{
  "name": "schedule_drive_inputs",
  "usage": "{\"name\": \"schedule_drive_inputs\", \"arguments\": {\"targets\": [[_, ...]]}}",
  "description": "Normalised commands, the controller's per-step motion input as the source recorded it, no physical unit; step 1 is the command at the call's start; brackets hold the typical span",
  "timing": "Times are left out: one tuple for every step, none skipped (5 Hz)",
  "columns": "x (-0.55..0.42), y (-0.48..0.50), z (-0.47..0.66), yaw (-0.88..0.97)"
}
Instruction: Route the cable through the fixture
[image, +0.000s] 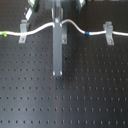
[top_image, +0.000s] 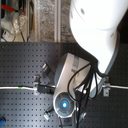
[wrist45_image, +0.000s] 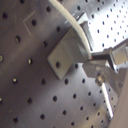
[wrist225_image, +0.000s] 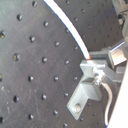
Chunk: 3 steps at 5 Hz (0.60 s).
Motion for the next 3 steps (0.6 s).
{"name": "schedule_drive_inputs", "arguments": {"targets": [[0.002, 0.003, 0.11, 0.01], [-0.028, 0.009, 0.44, 0.00], [0.001, 0.001, 0.04, 0.00]]}}
